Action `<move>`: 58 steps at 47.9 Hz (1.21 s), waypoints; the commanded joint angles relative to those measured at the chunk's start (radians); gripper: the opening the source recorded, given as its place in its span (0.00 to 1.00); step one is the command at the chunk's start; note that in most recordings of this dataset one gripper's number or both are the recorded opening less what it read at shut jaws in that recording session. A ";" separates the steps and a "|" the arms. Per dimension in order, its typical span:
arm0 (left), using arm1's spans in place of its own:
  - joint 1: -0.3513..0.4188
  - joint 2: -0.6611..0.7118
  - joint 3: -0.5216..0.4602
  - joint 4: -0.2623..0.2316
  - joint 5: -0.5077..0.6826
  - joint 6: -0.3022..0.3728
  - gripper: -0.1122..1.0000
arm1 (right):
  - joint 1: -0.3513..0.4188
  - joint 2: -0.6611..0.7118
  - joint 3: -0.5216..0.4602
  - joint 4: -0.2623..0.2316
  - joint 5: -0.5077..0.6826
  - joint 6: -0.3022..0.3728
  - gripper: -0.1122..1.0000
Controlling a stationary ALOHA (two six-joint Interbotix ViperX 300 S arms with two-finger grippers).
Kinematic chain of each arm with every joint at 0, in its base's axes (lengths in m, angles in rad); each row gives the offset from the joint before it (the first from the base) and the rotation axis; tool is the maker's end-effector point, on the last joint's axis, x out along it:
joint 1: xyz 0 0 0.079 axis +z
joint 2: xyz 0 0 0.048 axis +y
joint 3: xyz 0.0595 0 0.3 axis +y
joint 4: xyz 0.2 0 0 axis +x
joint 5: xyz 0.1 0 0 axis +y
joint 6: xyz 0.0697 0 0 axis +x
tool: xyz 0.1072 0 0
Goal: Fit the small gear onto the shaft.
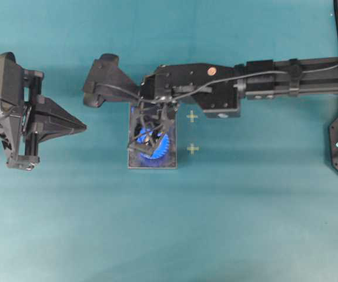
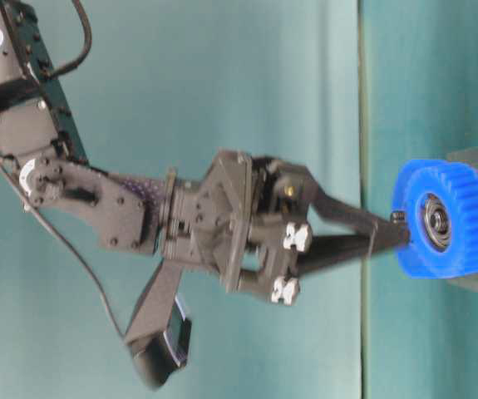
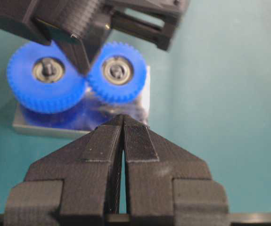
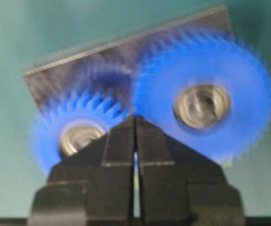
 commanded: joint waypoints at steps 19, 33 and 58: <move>-0.002 -0.008 -0.005 0.003 -0.012 -0.003 0.10 | 0.072 -0.218 0.054 -0.002 -0.009 0.176 0.09; -0.002 -0.005 -0.002 0.002 -0.017 -0.003 0.10 | 0.031 -0.133 0.011 -0.029 -0.095 0.156 0.09; 0.000 -0.003 -0.006 0.002 -0.028 -0.002 0.10 | 0.015 -0.029 0.002 -0.023 -0.044 0.101 0.09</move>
